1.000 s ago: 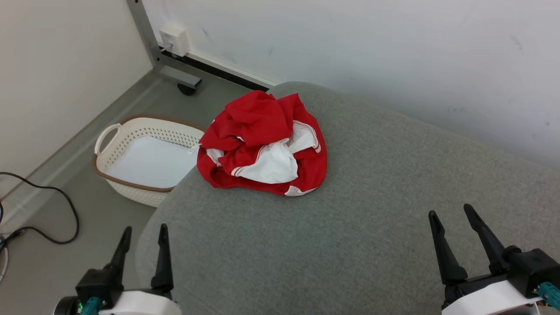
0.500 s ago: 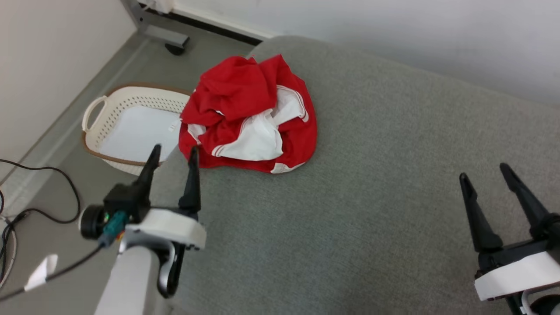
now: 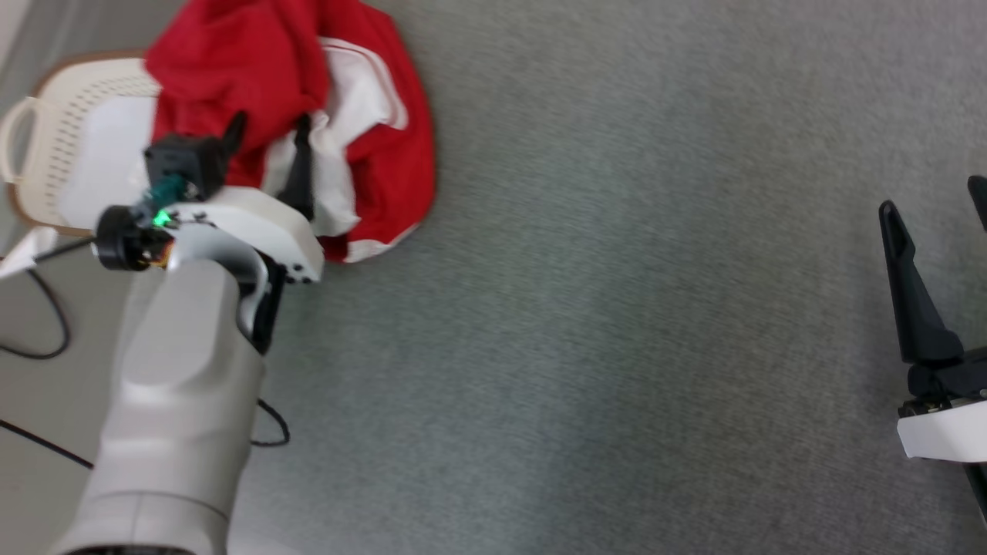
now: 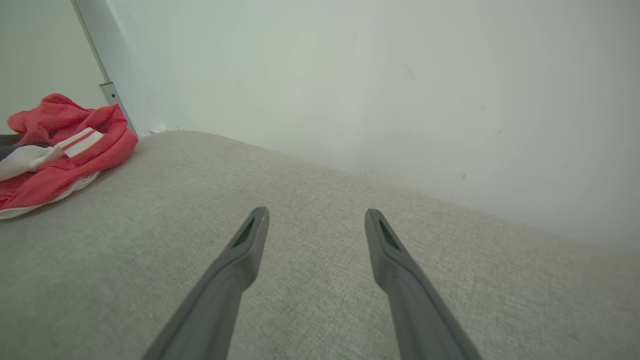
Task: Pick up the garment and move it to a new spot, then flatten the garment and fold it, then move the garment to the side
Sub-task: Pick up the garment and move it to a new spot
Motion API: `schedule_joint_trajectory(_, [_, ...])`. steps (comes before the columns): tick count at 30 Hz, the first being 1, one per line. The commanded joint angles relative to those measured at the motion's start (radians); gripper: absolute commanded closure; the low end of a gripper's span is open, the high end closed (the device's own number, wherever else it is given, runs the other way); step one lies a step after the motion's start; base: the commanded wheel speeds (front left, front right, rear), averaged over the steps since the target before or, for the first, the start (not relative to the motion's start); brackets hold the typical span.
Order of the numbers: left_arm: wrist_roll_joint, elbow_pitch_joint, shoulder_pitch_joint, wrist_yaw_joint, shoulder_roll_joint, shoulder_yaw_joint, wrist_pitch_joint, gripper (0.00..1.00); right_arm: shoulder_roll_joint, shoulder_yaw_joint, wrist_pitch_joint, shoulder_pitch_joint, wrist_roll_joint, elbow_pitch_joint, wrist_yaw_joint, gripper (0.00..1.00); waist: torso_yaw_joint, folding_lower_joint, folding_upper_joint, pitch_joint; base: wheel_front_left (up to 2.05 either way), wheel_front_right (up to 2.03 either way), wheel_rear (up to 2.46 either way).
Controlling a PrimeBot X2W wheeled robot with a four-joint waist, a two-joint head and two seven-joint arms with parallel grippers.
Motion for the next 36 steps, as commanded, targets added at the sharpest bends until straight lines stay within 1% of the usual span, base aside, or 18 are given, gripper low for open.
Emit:
schedule_joint_trajectory(1, [-0.012,0.055,-0.047,0.000,0.018,0.009,0.001,0.00,-0.006,-0.004,-0.008,-0.024,0.006,-0.003,-0.002,0.00,-0.078,-0.0003,0.0000,0.084,0.00,0.00,0.00])
schedule_joint_trajectory(3, [-0.015,0.117,-0.090,0.001,0.040,0.016,0.003,0.00,-0.007,-0.004,-0.017,-0.033,0.007,0.000,-0.002,0.00,-0.094,-0.0003,0.0000,0.100,0.00,0.00,0.00])
schedule_joint_trajectory(6, [-0.022,0.177,-0.132,0.014,0.053,0.020,0.002,0.00,-0.004,-0.012,-0.030,-0.037,0.007,0.010,-0.002,0.00,-0.106,-0.0003,0.0000,0.108,0.00,0.00,0.00])
schedule_joint_trajectory(7, [-0.024,0.184,-0.143,0.020,0.059,0.022,0.002,0.18,-0.004,-0.015,-0.035,-0.036,0.006,0.013,-0.002,0.00,-0.108,-0.0003,0.0000,0.108,0.00,0.00,0.00])
schedule_joint_trajectory(8, [-0.023,0.189,-0.149,0.025,0.064,0.022,0.002,0.68,-0.004,-0.019,-0.039,-0.036,0.005,0.016,-0.002,0.00,-0.110,-0.0003,0.0000,0.107,0.00,0.00,0.00])
schedule_joint_trajectory(9, [-0.024,0.185,-0.150,0.030,0.067,0.024,0.001,1.00,-0.004,-0.023,-0.044,-0.036,0.003,0.021,-0.002,0.00,-0.111,-0.0003,0.0000,0.102,0.00,0.00,0.00])
schedule_joint_trajectory(14, [-0.043,0.103,-0.101,0.044,0.103,0.052,0.000,1.00,0.007,-0.034,-0.072,-0.030,-0.004,0.046,-0.002,0.00,-0.115,-0.0003,0.0000,0.058,0.00,0.00,0.00])
schedule_joint_trajectory(16, [-0.047,0.064,-0.065,0.054,0.104,0.062,0.000,1.00,0.015,-0.035,-0.083,-0.022,-0.008,0.059,-0.002,0.00,-0.115,-0.0003,0.0000,0.028,0.00,0.00,0.00])
schedule_joint_trajectory(18, [-0.046,0.018,-0.029,0.061,0.118,0.076,0.000,1.00,0.022,-0.035,-0.095,-0.010,-0.009,0.076,-0.002,0.00,-0.117,-0.0003,0.0000,-0.011,0.00,0.00,0.00])
schedule_joint_trajectory(24, [-0.062,-0.136,0.124,0.072,0.128,0.118,0.000,1.00,0.046,-0.024,-0.122,0.038,-0.014,0.126,-0.002,0.00,-0.130,-0.0003,0.0000,-0.159,0.00,0.00,0.00])
schedule_joint_trajectory(31, [-0.048,-0.347,0.316,0.079,0.126,0.130,0.000,1.00,0.077,-0.014,-0.131,0.105,-0.011,0.170,-0.002,0.00,-0.153,-0.0003,0.0000,-0.314,0.00,0.00,0.00])
schedule_joint_trajectory(32, [-0.048,-0.381,0.344,0.080,0.122,0.129,0.000,1.00,0.083,-0.013,-0.132,0.113,-0.011,0.172,-0.002,0.00,-0.159,-0.0003,0.0000,-0.332,0.00,0.00,0.00])
schedule_joint_trajectory(33, [-0.048,-0.381,0.344,0.080,0.122,0.129,0.000,1.00,0.083,-0.013,-0.132,0.113,-0.011,0.172,-0.002,0.00,-0.159,-0.0003,0.0000,-0.332,0.00,0.00,0.00])
schedule_joint_trajectory(36, [-0.045,-0.482,0.425,0.082,0.108,0.113,0.005,1.00,0.097,-0.007,-0.134,0.137,-0.012,0.179,-0.002,0.00,-0.177,-0.0003,0.0000,-0.374,0.00,0.00,0.00])
